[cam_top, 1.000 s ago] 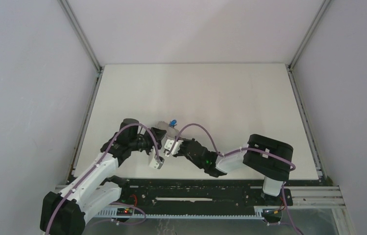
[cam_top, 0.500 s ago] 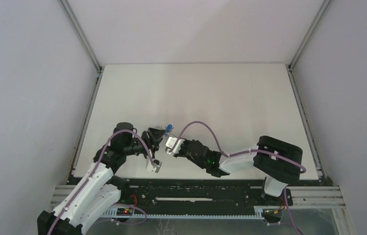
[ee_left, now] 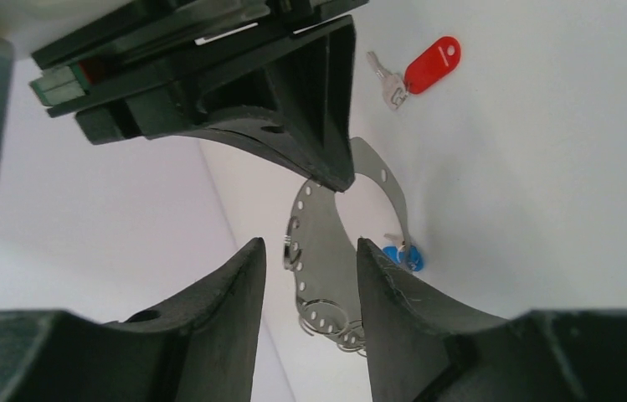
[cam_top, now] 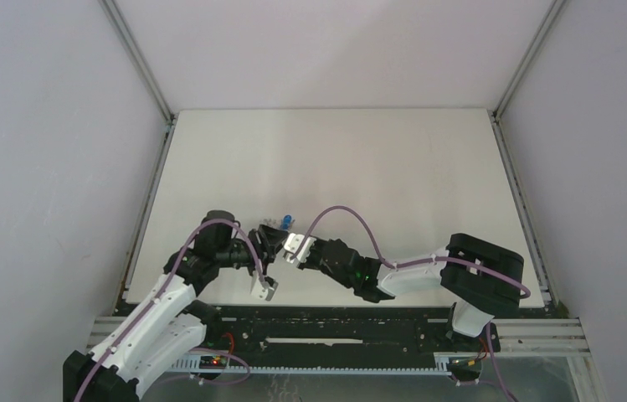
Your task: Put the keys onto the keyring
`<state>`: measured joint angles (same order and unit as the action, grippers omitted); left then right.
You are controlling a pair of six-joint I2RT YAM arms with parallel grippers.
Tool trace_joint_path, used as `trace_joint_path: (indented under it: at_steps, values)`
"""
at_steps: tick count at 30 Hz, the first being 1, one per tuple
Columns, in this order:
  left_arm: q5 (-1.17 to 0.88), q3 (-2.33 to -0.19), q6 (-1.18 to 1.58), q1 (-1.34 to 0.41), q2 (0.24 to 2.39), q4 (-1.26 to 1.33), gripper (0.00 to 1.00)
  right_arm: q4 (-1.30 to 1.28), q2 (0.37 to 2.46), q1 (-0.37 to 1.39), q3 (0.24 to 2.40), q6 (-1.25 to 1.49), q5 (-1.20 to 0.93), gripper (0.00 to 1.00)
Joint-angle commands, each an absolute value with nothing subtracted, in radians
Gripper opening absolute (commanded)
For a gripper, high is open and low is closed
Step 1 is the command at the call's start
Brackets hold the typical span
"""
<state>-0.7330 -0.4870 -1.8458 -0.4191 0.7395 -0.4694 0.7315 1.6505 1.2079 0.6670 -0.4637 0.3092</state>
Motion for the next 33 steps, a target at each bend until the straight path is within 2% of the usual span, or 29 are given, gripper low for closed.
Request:
trace_joint_path:
  at_steps: [1,9,15,19,27,33]
  values:
    - [-0.770,-0.516,-1.813,-0.429,0.743,-0.401,0.48,0.773,1.611,1.221,0.704,-0.454,0.308,0.00]
    - [-0.778,-0.518,-1.832,-0.443,0.763,-0.400,0.35,0.764,1.617,1.223,0.713,-0.463,0.301,0.00]
    - [-0.777,-0.531,-1.837,-0.454,0.770,-0.400,0.13,0.755,1.620,1.223,0.715,-0.459,0.303,0.00]
    - [-0.787,-0.523,-1.819,-0.456,0.739,-0.401,0.05,0.759,1.623,1.223,0.715,-0.459,0.305,0.00]
    - [-0.789,-0.498,-1.759,-0.456,0.683,-0.347,0.00,0.746,1.618,1.223,0.715,-0.454,0.303,0.00]
    - [-0.797,-0.544,-1.517,-0.463,0.648,-0.337,0.00,0.720,1.577,1.223,0.713,-0.435,0.276,0.00]
